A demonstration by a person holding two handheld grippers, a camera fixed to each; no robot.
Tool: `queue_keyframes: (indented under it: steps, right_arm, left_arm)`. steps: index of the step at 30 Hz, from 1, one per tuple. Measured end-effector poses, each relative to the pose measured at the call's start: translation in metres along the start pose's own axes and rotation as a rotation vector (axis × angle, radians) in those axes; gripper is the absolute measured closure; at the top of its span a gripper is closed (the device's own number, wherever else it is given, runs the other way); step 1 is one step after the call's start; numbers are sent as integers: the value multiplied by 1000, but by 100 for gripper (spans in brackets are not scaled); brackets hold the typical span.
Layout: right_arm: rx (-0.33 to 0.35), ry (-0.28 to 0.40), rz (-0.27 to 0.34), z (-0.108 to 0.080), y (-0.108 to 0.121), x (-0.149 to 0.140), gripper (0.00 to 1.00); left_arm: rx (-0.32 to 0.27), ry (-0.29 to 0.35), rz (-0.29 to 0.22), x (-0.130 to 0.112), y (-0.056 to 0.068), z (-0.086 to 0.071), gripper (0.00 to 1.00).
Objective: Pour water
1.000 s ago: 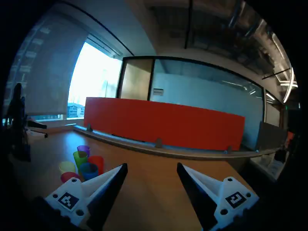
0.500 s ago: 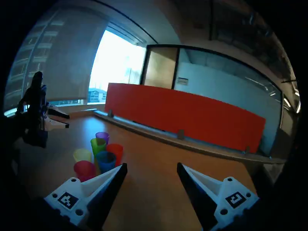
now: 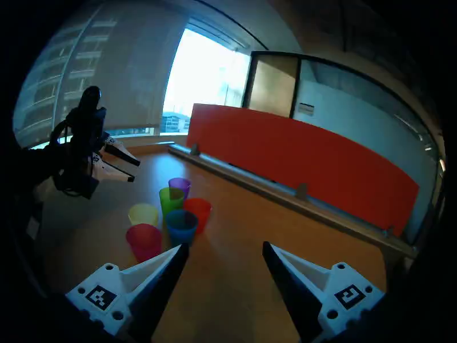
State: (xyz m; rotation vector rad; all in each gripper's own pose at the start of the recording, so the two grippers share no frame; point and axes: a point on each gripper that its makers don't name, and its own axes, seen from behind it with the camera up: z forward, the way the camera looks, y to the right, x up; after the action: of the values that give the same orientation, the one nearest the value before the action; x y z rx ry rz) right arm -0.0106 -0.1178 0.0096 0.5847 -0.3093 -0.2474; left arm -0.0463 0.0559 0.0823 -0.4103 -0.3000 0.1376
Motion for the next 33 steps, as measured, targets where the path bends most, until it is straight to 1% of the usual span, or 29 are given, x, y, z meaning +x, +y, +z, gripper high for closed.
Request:
queue_keyframes:
  steps: [5,11,17,23,26,30,33]
  right_arm:
    - [40,-24,-12,11,-6,-5,0]
    - [82,-52,-25,29,-11,-11,0]
    - [120,-60,-28,46,-17,-9,0]
    - [144,-62,-38,58,-21,-7,0]
    - [153,-64,-44,62,-23,-6,0]
    - [162,-68,-50,65,-23,-7,0]
    - [164,-71,-52,68,-23,-9,0]
  left_arm:
    - [-20,-30,2,-5,-2,15,8]
    - [-67,-76,23,-15,3,33,8]
    - [-100,-106,33,-19,5,48,8]
    - [-118,-134,29,-26,3,65,8]
    - [-124,-139,19,-27,3,72,8]
    - [-149,-150,-6,-30,6,81,8]
    - [-162,-153,-15,-31,8,87,8]
